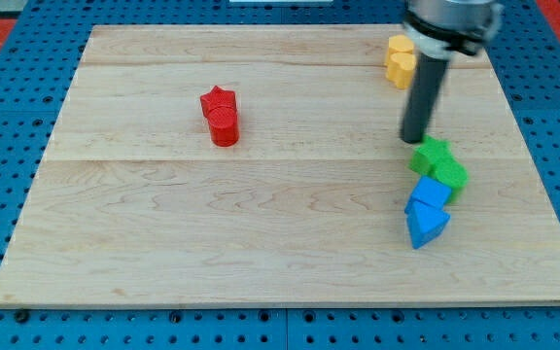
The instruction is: Move the green star and green circle towards the center right
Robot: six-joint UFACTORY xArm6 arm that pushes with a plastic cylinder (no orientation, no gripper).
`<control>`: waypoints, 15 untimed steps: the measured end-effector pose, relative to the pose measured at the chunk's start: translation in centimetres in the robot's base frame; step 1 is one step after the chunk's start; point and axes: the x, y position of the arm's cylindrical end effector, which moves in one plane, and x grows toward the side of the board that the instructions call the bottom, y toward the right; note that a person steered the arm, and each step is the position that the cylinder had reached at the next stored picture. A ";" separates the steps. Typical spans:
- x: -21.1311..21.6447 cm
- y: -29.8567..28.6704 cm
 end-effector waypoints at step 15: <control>7.4 5.4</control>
